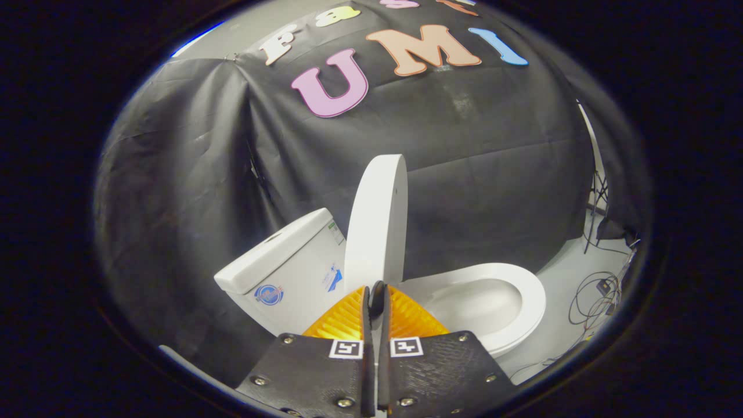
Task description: Open the toilet lid.
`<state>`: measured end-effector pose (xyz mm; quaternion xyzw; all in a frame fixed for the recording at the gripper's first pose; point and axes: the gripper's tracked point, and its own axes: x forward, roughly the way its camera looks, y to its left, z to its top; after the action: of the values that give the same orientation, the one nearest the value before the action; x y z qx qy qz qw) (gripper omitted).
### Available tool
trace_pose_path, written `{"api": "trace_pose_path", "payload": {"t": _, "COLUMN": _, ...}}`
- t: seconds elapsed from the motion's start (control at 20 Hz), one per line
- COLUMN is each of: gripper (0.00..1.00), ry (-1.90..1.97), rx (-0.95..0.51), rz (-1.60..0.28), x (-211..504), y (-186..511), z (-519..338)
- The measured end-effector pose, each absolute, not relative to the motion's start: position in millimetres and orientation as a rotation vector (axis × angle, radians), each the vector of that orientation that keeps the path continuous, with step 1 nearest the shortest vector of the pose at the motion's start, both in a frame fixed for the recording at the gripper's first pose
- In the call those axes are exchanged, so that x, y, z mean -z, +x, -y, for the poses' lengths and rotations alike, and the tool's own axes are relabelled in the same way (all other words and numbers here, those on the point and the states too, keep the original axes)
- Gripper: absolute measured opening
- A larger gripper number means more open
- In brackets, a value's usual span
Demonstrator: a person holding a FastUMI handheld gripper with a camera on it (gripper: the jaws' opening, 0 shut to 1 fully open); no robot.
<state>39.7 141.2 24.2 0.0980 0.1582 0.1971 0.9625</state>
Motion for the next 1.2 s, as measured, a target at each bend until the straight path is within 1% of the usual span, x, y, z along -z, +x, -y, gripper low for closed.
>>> {"api": "trace_pose_path", "payload": {"t": 0.9, "gripper": 0.03, "ry": 0.151, "rx": -0.458, "rz": -0.284, "x": -36.8, "y": 36.3, "z": -182.4}}
{"api": "trace_pose_path", "payload": {"t": 1.2, "gripper": 0.04, "ry": 0.157, "rx": -0.509, "rz": -0.272, "x": -37.9, "y": 32.7, "z": -203.4}}
